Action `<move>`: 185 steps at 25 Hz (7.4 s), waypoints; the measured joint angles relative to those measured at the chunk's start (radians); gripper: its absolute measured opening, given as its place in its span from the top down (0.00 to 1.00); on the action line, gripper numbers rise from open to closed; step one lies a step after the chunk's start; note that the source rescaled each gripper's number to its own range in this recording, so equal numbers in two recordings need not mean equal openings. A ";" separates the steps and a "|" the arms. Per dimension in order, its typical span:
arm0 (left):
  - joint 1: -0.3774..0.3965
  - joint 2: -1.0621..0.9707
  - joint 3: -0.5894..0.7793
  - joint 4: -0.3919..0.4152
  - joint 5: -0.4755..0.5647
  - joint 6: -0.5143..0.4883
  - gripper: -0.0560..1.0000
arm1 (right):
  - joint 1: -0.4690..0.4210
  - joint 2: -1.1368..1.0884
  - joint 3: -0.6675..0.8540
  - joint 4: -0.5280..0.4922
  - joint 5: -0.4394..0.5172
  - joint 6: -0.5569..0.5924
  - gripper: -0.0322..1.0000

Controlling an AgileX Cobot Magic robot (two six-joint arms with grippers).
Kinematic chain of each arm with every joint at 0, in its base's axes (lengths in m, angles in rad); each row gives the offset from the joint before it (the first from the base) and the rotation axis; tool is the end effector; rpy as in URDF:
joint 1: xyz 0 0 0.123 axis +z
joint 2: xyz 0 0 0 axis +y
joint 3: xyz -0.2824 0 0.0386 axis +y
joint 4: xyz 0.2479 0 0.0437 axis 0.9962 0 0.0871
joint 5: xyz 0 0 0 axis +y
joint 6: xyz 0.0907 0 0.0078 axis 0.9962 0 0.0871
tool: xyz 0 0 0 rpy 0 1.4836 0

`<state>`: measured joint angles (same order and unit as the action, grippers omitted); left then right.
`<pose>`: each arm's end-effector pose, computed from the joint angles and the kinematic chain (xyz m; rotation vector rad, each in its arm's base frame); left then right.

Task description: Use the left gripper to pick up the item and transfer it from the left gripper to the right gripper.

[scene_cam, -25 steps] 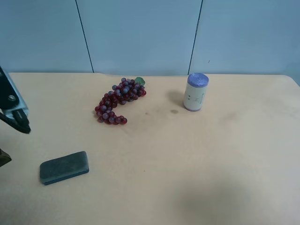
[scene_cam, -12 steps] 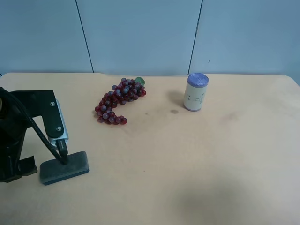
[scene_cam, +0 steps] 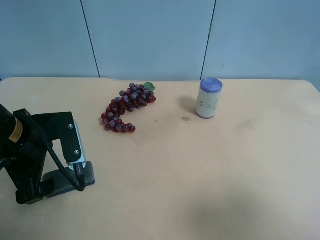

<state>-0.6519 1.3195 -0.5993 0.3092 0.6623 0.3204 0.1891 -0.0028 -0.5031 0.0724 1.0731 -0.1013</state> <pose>0.1761 -0.1130 0.1900 1.5844 2.3394 0.2484 -0.0072 0.0045 0.2772 -0.3009 2.0294 0.1414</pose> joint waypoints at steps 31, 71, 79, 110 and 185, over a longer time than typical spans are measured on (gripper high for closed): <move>0.072 0.139 0.079 -0.024 -0.242 0.062 0.00 | 0.000 0.000 0.000 0.000 0.000 0.000 0.00; 0.132 0.312 0.084 -0.076 -0.328 0.147 0.00 | 0.000 0.000 0.000 0.000 0.000 0.000 0.00; 0.132 0.312 0.084 -0.076 -0.325 0.151 0.05 | 0.000 0.000 0.000 0.000 0.000 0.000 0.00; 0.132 0.297 0.085 -0.075 -0.300 0.154 0.94 | 0.000 0.000 0.000 0.000 0.000 0.000 0.00; -0.230 0.150 -0.425 -0.183 0.311 0.112 0.95 | 0.000 0.000 0.000 0.042 -0.006 0.028 0.00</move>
<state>-0.8816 1.4691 -1.0240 0.1258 0.9737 0.4323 0.1891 -0.0028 -0.5031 0.1145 1.0670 -0.0736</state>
